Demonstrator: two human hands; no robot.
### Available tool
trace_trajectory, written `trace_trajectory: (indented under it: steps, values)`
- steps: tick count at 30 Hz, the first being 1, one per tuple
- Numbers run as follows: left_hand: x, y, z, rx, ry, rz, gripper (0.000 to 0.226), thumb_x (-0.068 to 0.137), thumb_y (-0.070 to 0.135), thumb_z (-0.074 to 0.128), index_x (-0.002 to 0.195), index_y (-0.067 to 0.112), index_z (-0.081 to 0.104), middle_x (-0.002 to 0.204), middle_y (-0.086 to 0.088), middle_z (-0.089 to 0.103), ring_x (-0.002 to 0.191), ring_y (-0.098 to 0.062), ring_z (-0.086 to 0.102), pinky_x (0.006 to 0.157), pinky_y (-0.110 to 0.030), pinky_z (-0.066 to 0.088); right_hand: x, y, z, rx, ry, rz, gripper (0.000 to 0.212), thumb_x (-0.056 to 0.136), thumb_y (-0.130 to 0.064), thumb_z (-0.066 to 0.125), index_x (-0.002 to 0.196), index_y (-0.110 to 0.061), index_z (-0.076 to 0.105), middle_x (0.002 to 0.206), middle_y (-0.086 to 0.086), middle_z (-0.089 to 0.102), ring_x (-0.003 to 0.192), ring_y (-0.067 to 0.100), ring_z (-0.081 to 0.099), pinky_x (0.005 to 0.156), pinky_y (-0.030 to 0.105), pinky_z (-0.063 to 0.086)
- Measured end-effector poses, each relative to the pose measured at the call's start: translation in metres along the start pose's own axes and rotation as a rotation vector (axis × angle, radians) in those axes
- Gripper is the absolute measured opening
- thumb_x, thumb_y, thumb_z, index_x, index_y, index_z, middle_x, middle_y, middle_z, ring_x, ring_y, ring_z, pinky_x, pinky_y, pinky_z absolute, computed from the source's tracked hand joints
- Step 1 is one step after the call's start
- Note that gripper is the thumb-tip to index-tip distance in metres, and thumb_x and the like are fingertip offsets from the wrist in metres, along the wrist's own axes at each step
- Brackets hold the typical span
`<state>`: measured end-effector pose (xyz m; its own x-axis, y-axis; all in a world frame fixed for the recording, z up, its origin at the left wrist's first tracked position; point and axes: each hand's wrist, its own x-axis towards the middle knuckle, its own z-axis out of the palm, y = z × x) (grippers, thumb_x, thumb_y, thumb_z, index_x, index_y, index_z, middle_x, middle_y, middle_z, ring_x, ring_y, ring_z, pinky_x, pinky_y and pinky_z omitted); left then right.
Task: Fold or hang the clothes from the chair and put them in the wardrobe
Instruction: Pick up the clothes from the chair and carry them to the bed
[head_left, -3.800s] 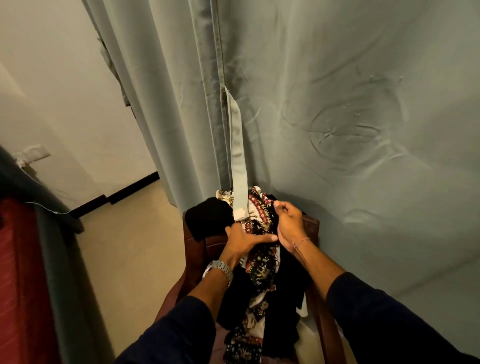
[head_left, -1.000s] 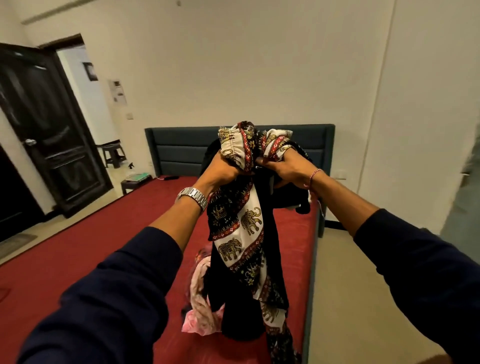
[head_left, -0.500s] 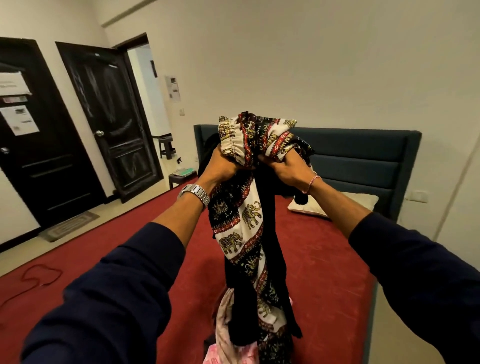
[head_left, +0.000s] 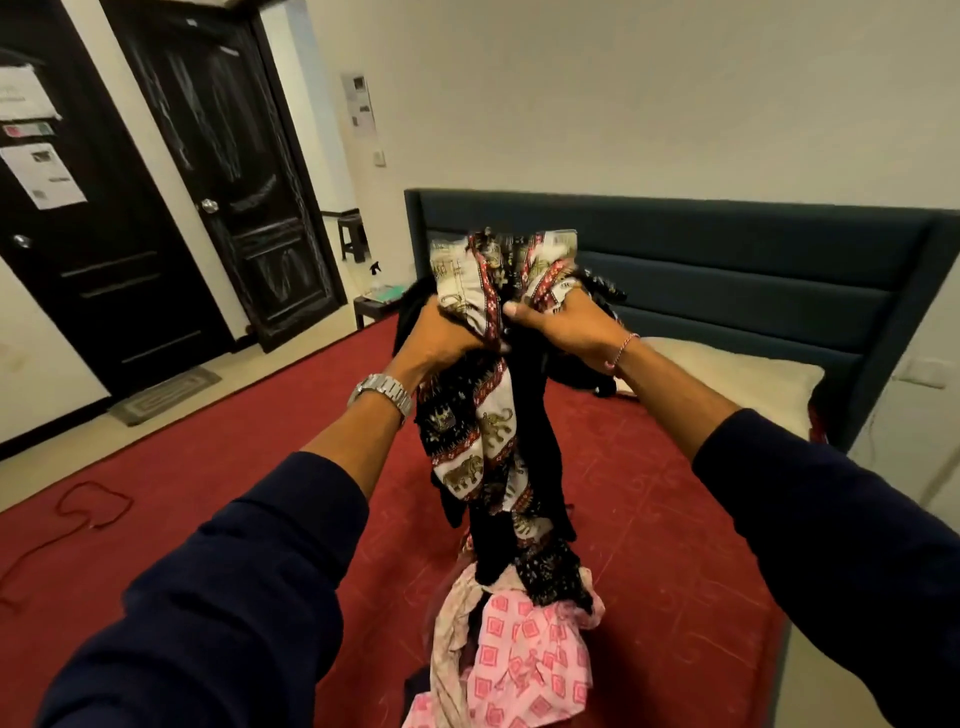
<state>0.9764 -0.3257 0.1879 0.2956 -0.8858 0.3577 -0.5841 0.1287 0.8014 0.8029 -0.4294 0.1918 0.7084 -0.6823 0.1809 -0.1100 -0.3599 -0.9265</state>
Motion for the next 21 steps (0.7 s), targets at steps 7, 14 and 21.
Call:
trace_trajectory:
  steps: [7,14,21]
  values:
    - [-0.083,-0.145,0.05,0.275,-0.412,-0.498,0.033,0.07,0.016,0.091,0.077,0.008,0.06,0.078,-0.003,0.067,0.067,-0.014,0.064,0.063,-0.034,0.056,-0.027,0.179,0.058,-0.432,-0.345,0.557,0.053,0.095,-0.043,0.065,0.128,-0.003,0.059,0.126,0.012,0.061,0.116,0.032,0.061,0.101,0.04,0.051]
    - [-0.147,-0.219,0.08,0.43,-0.446,-0.596,0.008,0.091,0.003,0.068,0.088,0.009,0.064,0.088,-0.005,0.069,0.081,-0.019,0.066,0.056,-0.02,0.05,-0.072,0.264,0.103,-0.541,-0.462,0.428,0.015,0.102,-0.022,0.056,0.095,-0.009,0.06,0.094,0.006,0.062,0.088,0.023,0.059,0.076,0.034,0.048]
    - [-0.176,-0.237,0.072,0.534,-0.488,-0.803,0.085,0.079,0.031,0.084,0.147,0.004,0.041,0.146,-0.012,0.049,0.131,-0.031,0.05,0.104,-0.038,0.047,-0.077,0.277,0.098,-0.765,-0.426,0.6,0.037,0.094,-0.045,0.065,0.104,-0.011,0.051,0.095,0.005,0.056,0.085,0.022,0.054,0.067,0.029,0.042]
